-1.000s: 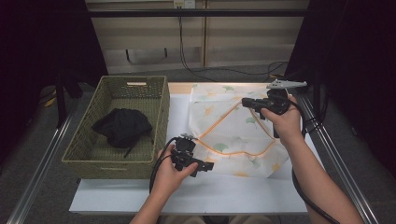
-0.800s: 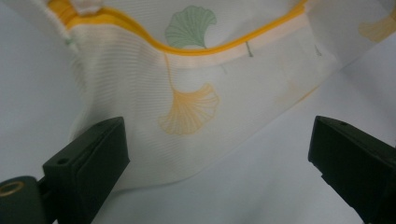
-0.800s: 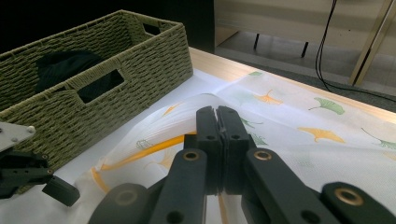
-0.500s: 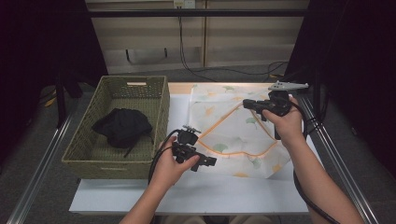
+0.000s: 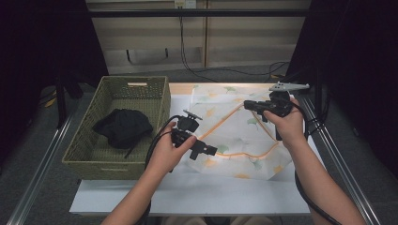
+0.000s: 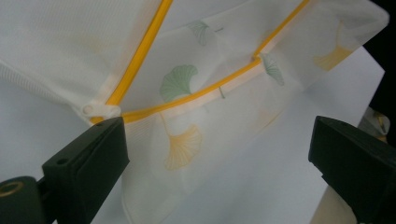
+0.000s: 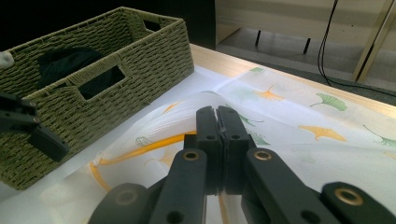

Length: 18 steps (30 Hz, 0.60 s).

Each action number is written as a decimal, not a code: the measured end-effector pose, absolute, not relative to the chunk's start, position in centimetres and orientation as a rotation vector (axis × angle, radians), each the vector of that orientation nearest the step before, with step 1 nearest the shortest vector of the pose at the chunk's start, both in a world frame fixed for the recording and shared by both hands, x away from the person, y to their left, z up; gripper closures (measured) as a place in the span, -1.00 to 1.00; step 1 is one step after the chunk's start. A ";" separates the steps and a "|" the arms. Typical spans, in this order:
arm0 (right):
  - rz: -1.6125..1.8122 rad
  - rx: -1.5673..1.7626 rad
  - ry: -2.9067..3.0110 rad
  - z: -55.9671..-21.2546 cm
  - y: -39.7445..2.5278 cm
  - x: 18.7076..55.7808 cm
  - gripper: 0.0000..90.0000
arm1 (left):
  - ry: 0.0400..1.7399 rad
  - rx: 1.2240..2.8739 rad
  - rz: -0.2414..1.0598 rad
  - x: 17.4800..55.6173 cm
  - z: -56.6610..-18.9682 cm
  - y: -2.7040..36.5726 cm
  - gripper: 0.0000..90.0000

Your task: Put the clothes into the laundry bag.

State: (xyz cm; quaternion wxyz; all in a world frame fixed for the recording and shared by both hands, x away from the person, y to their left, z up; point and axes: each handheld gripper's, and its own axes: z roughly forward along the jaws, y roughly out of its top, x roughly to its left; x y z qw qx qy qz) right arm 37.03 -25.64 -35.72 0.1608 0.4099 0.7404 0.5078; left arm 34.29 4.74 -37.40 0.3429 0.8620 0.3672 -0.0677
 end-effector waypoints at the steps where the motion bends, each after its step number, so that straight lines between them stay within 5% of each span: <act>1: 1.450 1.168 2.115 -35.7 -25.6 37.0 0.98 | 0.951 2.253 -0.170 34.4 -37.1 4.7 -0.90; 18: 1.452 1.177 2.109 -35.9 -25.6 36.7 0.98 | 0.968 2.266 -0.149 36.6 -34.4 7.0 -0.89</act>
